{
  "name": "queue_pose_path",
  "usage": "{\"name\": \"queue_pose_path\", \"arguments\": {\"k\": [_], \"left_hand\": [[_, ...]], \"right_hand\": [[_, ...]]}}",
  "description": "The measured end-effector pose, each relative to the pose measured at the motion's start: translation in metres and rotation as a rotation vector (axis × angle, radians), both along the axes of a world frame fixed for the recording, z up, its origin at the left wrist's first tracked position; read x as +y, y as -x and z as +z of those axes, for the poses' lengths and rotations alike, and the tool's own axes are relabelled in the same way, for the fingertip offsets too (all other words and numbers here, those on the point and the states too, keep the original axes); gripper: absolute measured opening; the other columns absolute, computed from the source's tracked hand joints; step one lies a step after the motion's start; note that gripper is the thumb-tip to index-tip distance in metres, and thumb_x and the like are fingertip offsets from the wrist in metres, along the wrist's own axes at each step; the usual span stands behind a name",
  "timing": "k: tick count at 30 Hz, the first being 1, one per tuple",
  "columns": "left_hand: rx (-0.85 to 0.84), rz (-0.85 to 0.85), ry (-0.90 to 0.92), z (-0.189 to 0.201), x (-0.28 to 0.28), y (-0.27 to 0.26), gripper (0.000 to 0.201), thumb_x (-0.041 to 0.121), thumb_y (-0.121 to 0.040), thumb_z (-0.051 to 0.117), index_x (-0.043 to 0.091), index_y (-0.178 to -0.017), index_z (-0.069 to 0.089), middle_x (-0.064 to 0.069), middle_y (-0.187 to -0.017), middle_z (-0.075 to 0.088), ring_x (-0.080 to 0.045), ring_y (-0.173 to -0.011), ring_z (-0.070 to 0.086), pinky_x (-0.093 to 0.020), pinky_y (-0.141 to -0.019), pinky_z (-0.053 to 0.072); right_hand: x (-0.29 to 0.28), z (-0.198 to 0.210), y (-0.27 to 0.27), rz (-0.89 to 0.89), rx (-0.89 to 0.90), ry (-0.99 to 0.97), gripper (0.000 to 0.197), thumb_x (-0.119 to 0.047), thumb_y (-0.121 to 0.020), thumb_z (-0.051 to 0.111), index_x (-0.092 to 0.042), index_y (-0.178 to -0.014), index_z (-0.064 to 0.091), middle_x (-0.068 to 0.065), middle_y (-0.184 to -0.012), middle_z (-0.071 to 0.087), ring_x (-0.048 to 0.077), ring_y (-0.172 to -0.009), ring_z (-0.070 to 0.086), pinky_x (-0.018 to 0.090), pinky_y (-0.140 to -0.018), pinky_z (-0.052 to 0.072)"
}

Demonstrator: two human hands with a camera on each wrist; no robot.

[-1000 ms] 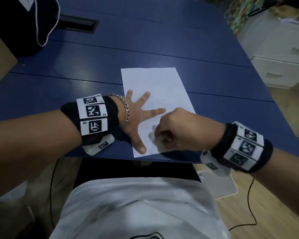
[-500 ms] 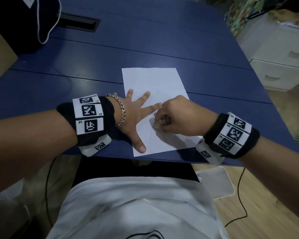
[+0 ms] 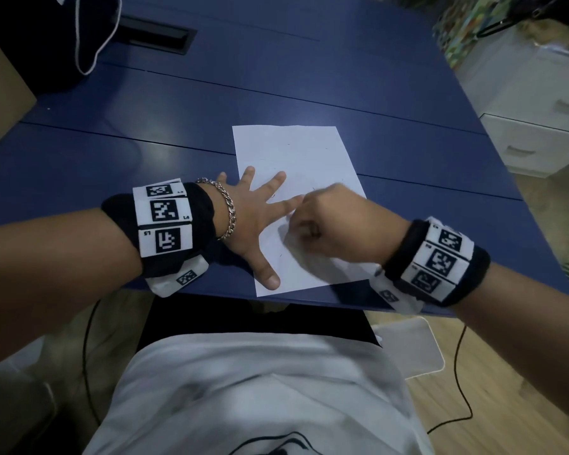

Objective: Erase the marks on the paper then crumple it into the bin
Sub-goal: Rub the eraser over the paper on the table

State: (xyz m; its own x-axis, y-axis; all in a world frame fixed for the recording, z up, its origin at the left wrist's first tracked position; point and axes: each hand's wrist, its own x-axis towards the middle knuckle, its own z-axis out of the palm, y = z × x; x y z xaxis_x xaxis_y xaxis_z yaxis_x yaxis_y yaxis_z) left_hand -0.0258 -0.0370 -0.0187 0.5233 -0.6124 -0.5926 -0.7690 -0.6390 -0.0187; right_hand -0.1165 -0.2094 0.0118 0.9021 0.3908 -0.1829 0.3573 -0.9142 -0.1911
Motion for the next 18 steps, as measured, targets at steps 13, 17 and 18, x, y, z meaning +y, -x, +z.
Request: {"name": "queue_pose_path", "arguments": {"k": [13,17,18], "left_hand": [[0.0,-0.001,-0.026,0.003,-0.003,0.001,0.147,0.104,-0.042,0.069,0.073,-0.138,-0.038,0.003,-0.165,-0.047,-0.055,-0.155,-0.025,-0.084,-0.116,0.012],[-0.014,-0.001,-0.052,0.005,-0.005,0.003,0.147,0.102,-0.044,0.071,0.072,-0.139,-0.037,0.002,-0.165,-0.047,-0.055,-0.155,-0.023,-0.084,-0.116,0.015],[-0.013,0.001,-0.054,0.005,-0.005,0.003,0.147,0.102,-0.044,0.071,0.072,-0.139,-0.037,0.003,-0.165,-0.047,-0.056,-0.155,-0.023,-0.084,-0.116,0.015]], "right_hand": [[-0.006,-0.003,0.024,-0.098,-0.035,-0.032,0.015,-0.023,-0.086,0.064,-0.017,-0.071,0.062,-0.001,-0.071,0.056,0.02,-0.065,0.054,0.043,-0.066,0.052],[0.007,-0.003,0.052,0.025,0.12,-0.074,0.006,-0.024,-0.084,0.065,-0.022,-0.078,0.066,-0.005,-0.077,0.057,0.017,-0.068,0.056,0.034,-0.067,0.05],[0.001,-0.001,0.048,0.002,0.119,-0.06,0.007,-0.027,-0.085,0.066,-0.022,-0.081,0.069,-0.005,-0.078,0.059,0.017,-0.069,0.057,0.034,-0.067,0.051]]}}
